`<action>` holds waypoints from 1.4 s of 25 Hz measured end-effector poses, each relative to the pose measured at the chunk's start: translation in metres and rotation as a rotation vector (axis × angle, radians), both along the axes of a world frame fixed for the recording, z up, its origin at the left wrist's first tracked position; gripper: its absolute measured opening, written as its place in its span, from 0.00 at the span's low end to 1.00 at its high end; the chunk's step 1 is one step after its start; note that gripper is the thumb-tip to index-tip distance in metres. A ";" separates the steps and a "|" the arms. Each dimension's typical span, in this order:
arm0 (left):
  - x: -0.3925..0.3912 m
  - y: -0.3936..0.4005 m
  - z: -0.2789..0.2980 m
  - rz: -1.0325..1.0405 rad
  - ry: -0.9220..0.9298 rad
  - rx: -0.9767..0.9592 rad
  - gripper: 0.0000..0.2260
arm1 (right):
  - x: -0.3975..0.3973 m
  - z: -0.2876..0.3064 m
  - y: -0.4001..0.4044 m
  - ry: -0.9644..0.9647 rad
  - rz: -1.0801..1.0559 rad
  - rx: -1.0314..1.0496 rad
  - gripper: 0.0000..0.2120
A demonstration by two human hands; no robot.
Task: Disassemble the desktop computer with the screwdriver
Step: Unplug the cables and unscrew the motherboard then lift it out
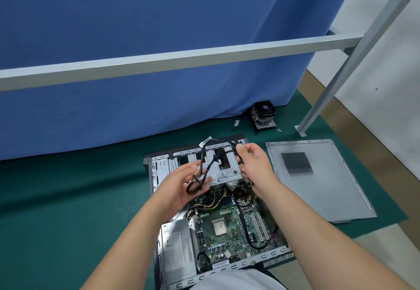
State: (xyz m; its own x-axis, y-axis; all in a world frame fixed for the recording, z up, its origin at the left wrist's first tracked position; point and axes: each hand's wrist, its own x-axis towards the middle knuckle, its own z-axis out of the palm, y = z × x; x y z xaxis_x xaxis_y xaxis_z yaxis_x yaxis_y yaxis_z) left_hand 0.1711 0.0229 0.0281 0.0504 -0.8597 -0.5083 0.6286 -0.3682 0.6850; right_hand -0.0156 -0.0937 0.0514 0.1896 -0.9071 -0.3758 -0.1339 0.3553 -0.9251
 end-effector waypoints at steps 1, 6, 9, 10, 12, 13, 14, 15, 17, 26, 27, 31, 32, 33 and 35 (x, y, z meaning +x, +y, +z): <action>-0.004 0.000 -0.001 -0.053 0.009 0.010 0.24 | 0.001 0.000 0.002 0.037 0.032 -0.053 0.10; -0.021 -0.012 -0.004 -0.078 -0.112 0.133 0.32 | 0.010 -0.007 0.012 0.157 0.148 -0.196 0.10; -0.021 -0.021 -0.014 0.091 -0.155 0.109 0.28 | 0.015 -0.013 0.021 0.198 0.191 -0.207 0.07; -0.023 -0.026 -0.015 0.161 -0.154 0.104 0.26 | 0.018 -0.015 0.026 0.206 0.204 -0.210 0.06; -0.032 -0.034 -0.015 0.257 -0.136 0.105 0.25 | 0.026 -0.019 0.037 0.229 0.231 -0.230 0.05; -0.037 -0.038 -0.015 0.273 -0.116 0.101 0.26 | 0.030 -0.021 0.044 0.257 0.241 -0.250 0.05; -0.041 -0.040 -0.014 0.272 -0.076 0.085 0.27 | 0.033 -0.022 0.049 0.298 0.247 -0.278 0.06; -0.044 -0.041 -0.014 0.262 -0.022 0.063 0.27 | 0.036 -0.023 0.054 0.339 0.258 -0.314 0.06; -0.045 -0.040 -0.016 0.221 0.073 0.026 0.25 | 0.039 -0.024 0.060 0.388 0.320 -0.388 0.08; -0.033 -0.030 -0.039 0.104 -0.384 0.118 0.13 | 0.024 -0.019 0.038 0.357 0.312 -0.181 0.17; -0.037 -0.030 -0.039 0.031 -0.480 0.101 0.15 | 0.028 -0.017 0.038 0.318 0.329 -0.102 0.23; -0.054 -0.030 -0.031 -0.372 -0.936 -0.042 0.12 | 0.036 -0.012 0.040 0.163 0.324 0.089 0.52; -0.056 -0.029 -0.030 -0.482 -1.066 -0.066 0.17 | 0.036 -0.013 0.040 0.193 0.341 0.079 0.51; -0.057 -0.029 -0.029 -0.562 -1.158 -0.064 0.19 | 0.035 -0.015 0.039 0.243 0.348 0.057 0.44; -0.059 -0.028 -0.028 -0.572 -1.197 -0.019 0.20 | 0.032 -0.023 0.038 0.322 0.307 -0.002 0.23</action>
